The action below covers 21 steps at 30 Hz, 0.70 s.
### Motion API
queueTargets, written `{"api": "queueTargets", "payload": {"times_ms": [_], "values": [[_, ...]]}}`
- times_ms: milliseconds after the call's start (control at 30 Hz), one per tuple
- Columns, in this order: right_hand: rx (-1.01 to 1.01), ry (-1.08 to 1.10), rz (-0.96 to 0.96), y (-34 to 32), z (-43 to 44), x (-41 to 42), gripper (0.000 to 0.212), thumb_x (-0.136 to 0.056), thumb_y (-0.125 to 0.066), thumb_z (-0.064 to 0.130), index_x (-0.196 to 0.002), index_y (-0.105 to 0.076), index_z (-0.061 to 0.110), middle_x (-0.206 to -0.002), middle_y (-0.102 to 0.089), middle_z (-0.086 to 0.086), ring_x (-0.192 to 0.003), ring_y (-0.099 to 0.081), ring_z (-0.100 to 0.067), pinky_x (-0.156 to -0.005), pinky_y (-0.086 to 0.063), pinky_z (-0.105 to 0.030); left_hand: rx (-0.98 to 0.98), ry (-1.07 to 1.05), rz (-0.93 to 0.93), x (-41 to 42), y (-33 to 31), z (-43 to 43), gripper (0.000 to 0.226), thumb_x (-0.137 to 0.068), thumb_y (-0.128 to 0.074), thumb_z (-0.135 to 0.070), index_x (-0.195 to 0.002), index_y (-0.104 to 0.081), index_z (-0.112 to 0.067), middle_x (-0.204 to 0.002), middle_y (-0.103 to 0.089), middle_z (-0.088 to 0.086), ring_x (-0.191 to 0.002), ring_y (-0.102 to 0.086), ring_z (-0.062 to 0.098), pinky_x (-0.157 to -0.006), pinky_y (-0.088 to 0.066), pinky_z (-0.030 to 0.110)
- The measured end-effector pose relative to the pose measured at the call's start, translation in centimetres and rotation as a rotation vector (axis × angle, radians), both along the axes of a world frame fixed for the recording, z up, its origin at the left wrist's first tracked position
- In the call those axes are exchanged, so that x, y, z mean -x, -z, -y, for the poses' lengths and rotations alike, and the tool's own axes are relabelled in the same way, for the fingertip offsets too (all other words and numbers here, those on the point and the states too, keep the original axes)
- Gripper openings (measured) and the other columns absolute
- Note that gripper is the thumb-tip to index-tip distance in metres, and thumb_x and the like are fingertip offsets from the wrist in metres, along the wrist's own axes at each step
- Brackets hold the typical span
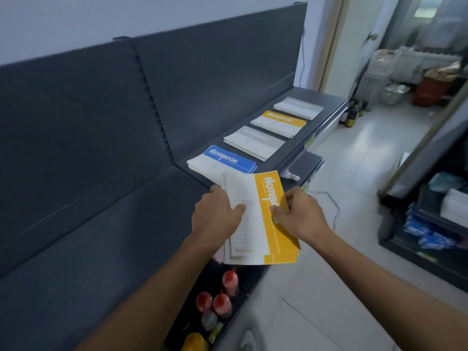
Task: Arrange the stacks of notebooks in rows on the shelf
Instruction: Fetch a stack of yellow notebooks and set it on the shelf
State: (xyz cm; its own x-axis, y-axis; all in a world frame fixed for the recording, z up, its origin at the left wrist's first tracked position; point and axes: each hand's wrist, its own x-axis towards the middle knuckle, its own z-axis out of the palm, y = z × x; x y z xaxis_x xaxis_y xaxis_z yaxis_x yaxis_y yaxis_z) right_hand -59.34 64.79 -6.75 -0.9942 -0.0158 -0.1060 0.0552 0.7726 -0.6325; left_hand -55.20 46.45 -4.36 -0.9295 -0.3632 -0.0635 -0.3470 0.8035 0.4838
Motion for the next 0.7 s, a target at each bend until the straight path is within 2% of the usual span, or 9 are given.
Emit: {"api": "queueTargets", "payload": {"times_ms": [133,267,433,567,700], "values": [[-0.032,0.076,-0.001,-0.2,-2.2,4.7,0.034,-0.087,-0.069,0.047,-0.105,-0.048,0.027,-0.103,-0.063,0.003,-0.092,-0.059,-0.021,-0.074,-0.050,-0.038,-0.053,0.063,-0.003,5.9,0.4,-1.9,0.053,-0.088,-0.068,-0.053,-0.116,-0.045,-0.015,-0.113,-0.061,0.003,-0.099,-0.063,0.024,-0.073,-0.055,0.038],[-0.035,0.150,0.025,-0.9,-4.4,8.9,0.036,-0.088,-0.068,0.046,-0.113,-0.051,0.025,-0.113,-0.066,-0.001,-0.097,-0.063,-0.024,-0.083,-0.055,-0.045,-0.037,0.152,0.020,11.6,0.9,-4.0,0.045,-0.090,-0.065,-0.051,-0.108,-0.042,-0.017,-0.111,-0.060,0.005,-0.088,-0.053,0.020,-0.070,-0.043,0.035],[-0.053,0.220,0.038,-1.7,-7.8,13.3,0.038,-0.090,-0.066,0.045,-0.118,-0.052,0.024,-0.116,-0.066,-0.002,-0.102,-0.063,-0.025,-0.089,-0.055,-0.047,-0.074,0.249,0.033,17.5,0.9,-7.1,0.050,-0.088,-0.069,-0.045,-0.118,-0.046,-0.011,-0.114,-0.062,0.008,-0.089,-0.054,0.020,-0.068,-0.041,0.033],[-0.005,0.254,0.058,-1.7,-11.1,17.0,0.038,-0.091,-0.065,0.041,-0.121,-0.052,0.021,-0.114,-0.066,-0.003,-0.097,-0.064,-0.024,-0.079,-0.054,-0.038,-0.064,0.298,0.035,22.0,1.1,-10.2,0.049,-0.085,-0.071,-0.045,-0.112,-0.045,-0.013,-0.113,-0.065,0.006,-0.087,-0.057,0.021,-0.064,-0.044,0.032],[0.022,0.255,0.067,-1.3,-15.2,21.4,0.040,-0.091,-0.066,0.039,-0.123,-0.052,0.018,-0.115,-0.065,-0.004,-0.099,-0.064,-0.025,-0.078,-0.053,-0.037,-0.080,0.307,0.035,26.8,1.2,-14.2,0.052,-0.082,-0.072,-0.044,-0.116,-0.047,-0.013,-0.114,-0.063,0.006,-0.100,-0.063,0.027,-0.070,-0.048,0.034]]}}
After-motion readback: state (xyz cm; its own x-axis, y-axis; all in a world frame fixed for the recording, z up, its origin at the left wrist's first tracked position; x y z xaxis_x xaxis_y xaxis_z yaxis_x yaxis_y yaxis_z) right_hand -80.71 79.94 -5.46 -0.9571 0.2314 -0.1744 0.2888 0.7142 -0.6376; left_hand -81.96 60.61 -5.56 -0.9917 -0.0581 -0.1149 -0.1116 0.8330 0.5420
